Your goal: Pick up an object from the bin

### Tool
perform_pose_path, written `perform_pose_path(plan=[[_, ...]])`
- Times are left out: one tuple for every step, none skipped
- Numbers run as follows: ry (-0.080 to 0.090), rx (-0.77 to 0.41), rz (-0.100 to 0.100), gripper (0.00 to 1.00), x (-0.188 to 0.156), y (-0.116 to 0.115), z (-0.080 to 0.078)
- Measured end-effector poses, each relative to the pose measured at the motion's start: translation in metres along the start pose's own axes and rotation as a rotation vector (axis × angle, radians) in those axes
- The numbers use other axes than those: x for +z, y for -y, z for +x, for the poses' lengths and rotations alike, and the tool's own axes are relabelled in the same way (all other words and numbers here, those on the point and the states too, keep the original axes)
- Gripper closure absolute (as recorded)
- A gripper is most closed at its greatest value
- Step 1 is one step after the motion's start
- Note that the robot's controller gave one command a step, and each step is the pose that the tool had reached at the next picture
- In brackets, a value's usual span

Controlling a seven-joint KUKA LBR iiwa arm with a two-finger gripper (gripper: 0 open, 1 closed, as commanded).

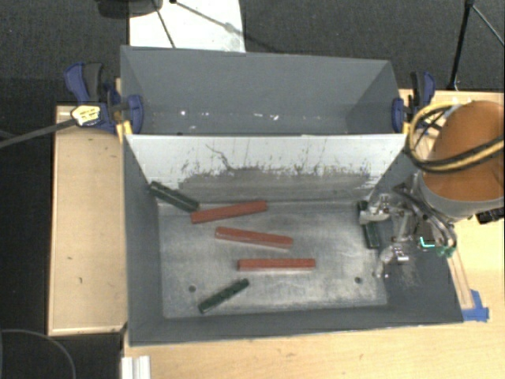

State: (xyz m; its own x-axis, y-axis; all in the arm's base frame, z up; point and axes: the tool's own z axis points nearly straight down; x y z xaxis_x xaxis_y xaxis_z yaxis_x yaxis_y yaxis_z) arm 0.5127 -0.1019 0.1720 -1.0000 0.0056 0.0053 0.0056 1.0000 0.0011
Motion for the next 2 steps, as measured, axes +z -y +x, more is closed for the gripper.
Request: perform_pose_path(plan=[[0.008, -0.003, 0.001, 0.0, -0.004, 0.0, -0.002], [0.016, -0.048, 0.004, 0.0, 0.042, -0.038, -0.013]])
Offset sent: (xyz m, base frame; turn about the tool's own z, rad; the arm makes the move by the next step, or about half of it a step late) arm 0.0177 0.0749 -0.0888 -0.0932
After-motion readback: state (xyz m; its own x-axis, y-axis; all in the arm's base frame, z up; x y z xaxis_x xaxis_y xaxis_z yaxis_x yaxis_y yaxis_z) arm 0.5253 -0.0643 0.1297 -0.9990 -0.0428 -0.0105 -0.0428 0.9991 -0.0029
